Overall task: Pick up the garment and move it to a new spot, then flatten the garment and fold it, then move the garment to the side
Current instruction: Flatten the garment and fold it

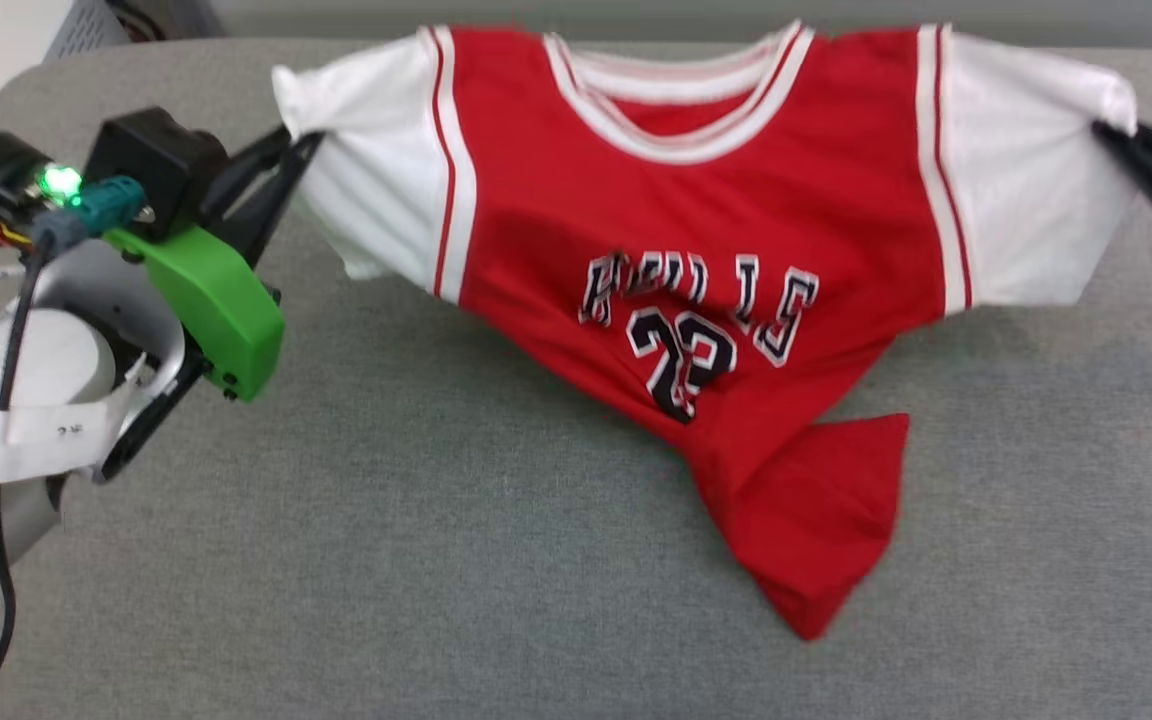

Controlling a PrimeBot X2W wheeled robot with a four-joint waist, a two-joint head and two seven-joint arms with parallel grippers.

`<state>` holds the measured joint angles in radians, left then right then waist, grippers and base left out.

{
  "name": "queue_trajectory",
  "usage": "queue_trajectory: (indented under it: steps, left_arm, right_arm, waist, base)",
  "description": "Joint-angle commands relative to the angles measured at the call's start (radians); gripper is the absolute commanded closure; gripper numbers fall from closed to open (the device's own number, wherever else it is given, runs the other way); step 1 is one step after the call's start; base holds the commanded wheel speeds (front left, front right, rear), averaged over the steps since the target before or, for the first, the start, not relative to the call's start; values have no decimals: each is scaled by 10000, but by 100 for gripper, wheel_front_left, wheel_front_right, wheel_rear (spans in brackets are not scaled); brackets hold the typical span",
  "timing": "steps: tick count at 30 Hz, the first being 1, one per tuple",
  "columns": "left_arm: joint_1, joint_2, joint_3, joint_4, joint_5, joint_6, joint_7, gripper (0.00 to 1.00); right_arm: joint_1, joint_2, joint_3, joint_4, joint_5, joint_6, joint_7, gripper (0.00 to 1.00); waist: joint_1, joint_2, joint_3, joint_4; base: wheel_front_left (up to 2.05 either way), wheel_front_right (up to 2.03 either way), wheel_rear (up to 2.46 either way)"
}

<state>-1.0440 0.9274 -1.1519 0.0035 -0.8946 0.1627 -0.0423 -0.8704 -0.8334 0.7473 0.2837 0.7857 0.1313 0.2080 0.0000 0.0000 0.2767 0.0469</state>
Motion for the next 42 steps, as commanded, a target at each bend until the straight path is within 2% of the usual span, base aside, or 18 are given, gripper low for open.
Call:
queue_trajectory:
  steps: [1, 7, 11, 17, 22, 31, 42]
  left_arm:
    - [-240, 44, 120, -58, 170, 101, -143, 100]
    - [-928, 60, 571, -194, 483, 285, -475, 100]
    - [-1567, -53, 760, -110, 749, 256, -420, 100]
    - [-2724, -590, 1012, 292, 1058, 69, -243, 100]
    - [-3866, -1103, 1229, 926, 1237, -244, -36, 100]
    - [-6783, -2263, 1813, 3140, 1724, -949, 9, 100]
    - [-9297, -3382, 2280, 5971, 2018, -1690, -833, 100]
  right_arm:
    - [-231, -92, -219, -128, -69, -6, -157, 100]
    - [-500, -260, -1419, -652, -351, -6, -430, 100]
    - [-693, -215, -2143, -972, -642, -6, -337, 100]
    - [-1112, 87, -2864, -1407, -1052, -6, 53, 100]
    - [-2069, 382, -3163, -1348, -1512, -6, 399, 100]
    - [-5559, 1136, -3154, 68, -2820, -6, 493, 100]
    - [-9197, 1924, -2634, 2547, -3840, -6, -862, 100]
  waist:
    - [0, 0, -507, -195]
    - [0, 0, -899, -346]
    - [0, 0, -953, -420]
    - [0, 0, -561, -513]
    - [0, 0, 262, -619]
    - [0, 0, 2153, -803]
    - [0, 0, 3257, -953]
  base:
    - [0, 0, 0]
    - [0, 0, 0]
    - [0, 0, 0]
    - [0, 0, 0]
    - [0, 0, 0]
    - [0, 0, 0]
    - [0, 0, 0]
